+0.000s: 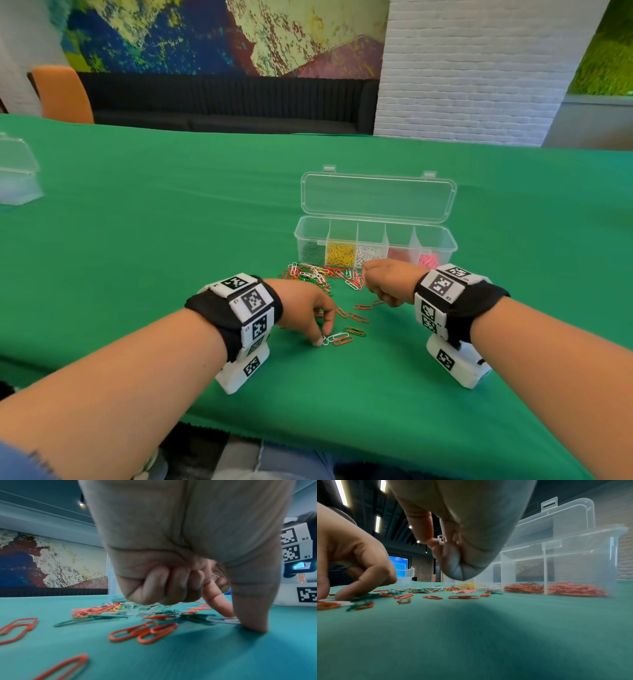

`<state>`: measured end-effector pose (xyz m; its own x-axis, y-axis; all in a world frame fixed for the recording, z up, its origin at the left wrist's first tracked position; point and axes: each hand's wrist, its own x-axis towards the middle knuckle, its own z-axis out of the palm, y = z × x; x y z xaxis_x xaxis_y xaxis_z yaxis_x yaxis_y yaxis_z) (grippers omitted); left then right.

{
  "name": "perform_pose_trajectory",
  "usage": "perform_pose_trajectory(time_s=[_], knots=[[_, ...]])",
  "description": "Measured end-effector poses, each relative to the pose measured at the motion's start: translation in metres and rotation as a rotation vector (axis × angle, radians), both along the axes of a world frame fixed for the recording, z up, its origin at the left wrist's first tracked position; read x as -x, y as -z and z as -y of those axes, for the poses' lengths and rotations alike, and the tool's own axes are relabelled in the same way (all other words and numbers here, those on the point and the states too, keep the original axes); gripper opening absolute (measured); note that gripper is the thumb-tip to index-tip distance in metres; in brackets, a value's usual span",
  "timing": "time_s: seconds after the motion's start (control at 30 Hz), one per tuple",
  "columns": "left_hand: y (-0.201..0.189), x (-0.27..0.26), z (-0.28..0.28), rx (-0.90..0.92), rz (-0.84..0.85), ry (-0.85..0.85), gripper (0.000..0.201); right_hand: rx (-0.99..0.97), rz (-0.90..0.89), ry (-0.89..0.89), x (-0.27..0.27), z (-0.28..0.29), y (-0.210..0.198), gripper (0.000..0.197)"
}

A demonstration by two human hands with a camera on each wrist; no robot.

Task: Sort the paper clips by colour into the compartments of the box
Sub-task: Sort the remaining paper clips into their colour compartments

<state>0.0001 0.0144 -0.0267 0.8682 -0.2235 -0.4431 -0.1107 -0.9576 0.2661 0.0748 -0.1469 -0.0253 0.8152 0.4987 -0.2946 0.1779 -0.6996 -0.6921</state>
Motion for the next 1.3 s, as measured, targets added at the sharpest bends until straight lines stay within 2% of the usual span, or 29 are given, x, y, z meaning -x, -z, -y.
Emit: perform_pose_trajectory(time_s=[0.17,0.3,0.4,0.53,0.63,0.77,1.03,1.3], knots=[[0.002,-0.001,-0.004,-0.033,0.015,0.011,0.01,-0.01,-0.032,0.02,-0.001,-0.001,0.002,0.031],[0.001,-0.001,-0.008,-0.014,0.001,-0.013,0.008,0.037,0.014,-0.014,-0.001,0.001,0.005,0.04],[0.001,0.0,-0.012,-0.03,0.014,-0.014,0.007,0.107,0.103,-0.093,0.0,0.003,0.005,0.04],[-0.002,0.0,-0.02,-0.012,0.076,-0.04,0.006,0.242,0.273,-0.227,0.009,0.0,-0.006,0.03],[-0.001,0.0,-0.02,-0.049,0.093,-0.06,0.021,0.318,0.326,-0.403,0.021,-0.009,-0.01,0.02],[0.004,-0.003,-0.013,-0.066,0.074,-0.01,0.018,0.442,0.363,-0.539,0.036,-0.025,-0.004,0.014],[0.006,-0.003,-0.009,-0.112,0.139,0.065,0.009,0.534,0.38,-0.55,0.039,-0.032,0.003,0.015],[0.006,-0.002,-0.017,-0.061,0.128,0.043,0.008,0.474,0.408,-0.502,0.033,-0.03,0.002,0.012]])
